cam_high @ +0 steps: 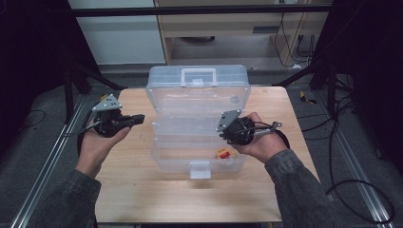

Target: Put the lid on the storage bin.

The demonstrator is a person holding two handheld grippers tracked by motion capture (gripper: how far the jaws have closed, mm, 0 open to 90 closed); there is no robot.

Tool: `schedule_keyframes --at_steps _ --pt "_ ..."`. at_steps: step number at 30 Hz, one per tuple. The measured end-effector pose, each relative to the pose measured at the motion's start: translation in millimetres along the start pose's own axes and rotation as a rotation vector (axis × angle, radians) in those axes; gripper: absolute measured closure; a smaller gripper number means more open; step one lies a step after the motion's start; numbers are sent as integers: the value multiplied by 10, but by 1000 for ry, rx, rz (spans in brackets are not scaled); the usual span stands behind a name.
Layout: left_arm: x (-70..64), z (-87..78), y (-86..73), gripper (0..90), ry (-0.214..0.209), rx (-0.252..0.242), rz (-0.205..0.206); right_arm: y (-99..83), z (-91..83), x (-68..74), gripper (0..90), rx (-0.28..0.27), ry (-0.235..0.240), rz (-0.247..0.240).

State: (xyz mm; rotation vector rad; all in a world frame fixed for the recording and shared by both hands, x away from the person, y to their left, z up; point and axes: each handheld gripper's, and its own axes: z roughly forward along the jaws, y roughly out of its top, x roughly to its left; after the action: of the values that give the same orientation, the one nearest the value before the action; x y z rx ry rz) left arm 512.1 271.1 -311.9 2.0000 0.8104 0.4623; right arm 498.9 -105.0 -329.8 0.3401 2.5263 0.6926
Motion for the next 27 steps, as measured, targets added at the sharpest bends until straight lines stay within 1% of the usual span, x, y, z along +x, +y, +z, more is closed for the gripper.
schedule_keyframes --at_steps 5,7,15,19,27 --pt "6 14 1 892 -3 0 -6 -5 -1 4 757 2 3 -2" --pt "8 15 7 891 -4 -8 -14 -8 -1 13 757 4 1 -6" --pt "2 21 15 887 -2 -21 -19 -13 1 29 757 5 3 -8" --pt "-9 31 29 886 -7 -24 -19 -13 0 33 757 6 1 -15" --pt "-32 61 52 887 -12 -33 -23 -22 -8 33 761 7 1 -11"
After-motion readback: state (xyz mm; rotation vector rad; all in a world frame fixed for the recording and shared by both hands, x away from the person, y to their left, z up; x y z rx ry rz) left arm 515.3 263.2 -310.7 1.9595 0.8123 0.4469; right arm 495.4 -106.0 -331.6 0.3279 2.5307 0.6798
